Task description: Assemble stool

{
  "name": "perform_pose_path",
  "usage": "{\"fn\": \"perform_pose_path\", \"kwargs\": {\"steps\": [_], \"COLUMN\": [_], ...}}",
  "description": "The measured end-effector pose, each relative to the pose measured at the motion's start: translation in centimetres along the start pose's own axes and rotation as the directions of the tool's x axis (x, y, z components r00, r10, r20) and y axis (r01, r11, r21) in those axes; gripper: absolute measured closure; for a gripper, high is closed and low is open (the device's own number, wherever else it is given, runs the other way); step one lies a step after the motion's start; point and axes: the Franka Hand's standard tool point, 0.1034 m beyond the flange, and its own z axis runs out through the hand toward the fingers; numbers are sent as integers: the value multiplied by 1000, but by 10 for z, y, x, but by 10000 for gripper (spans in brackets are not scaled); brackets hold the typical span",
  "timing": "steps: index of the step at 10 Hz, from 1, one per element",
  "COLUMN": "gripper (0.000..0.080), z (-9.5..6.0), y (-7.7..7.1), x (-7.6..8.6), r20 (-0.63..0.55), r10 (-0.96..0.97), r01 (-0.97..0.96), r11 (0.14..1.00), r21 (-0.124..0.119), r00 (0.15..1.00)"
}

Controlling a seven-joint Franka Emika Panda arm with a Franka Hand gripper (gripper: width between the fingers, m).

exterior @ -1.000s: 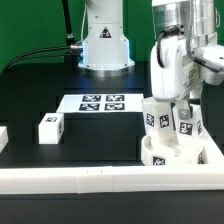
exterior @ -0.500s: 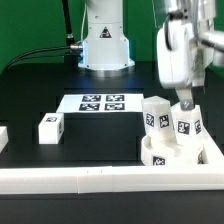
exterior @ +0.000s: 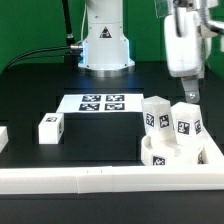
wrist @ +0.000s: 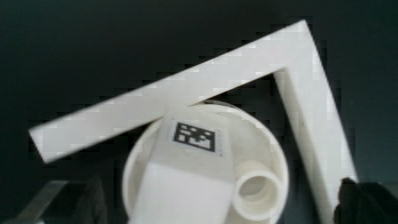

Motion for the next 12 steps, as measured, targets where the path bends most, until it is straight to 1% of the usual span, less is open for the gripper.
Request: {"fn": "perform_pose_path", "kwargs": {"steps": [1,2,3,4,5,7,8,9,10,11,12], "gripper": [150,150,150,150,150,150,150,150,150,150,150], "z": [0,-3,-7,-10,-10,-9,-9,-10,-13,-12,-9], "y": [2,-3,-4,-8,-8,-8,-8,-8,-11,-16,-18], "x": [8,11,9,8,8,9,10,11,9,9,9], "r20": [13,16,31,44,51,56,59,60,70,77,100], "r10": [-183,-328,-470,-563,-632,-701,-762,-825,-915,-958,-977], "r01": [183,328,471,565,634,703,764,827,916,958,977], "r11": [982,943,879,822,770,708,642,559,391,269,179], "r21": [-47,-54,-73,-70,-69,-66,-64,-69,-92,-102,-115], "r00": [983,945,882,825,773,711,645,562,397,277,190]}}
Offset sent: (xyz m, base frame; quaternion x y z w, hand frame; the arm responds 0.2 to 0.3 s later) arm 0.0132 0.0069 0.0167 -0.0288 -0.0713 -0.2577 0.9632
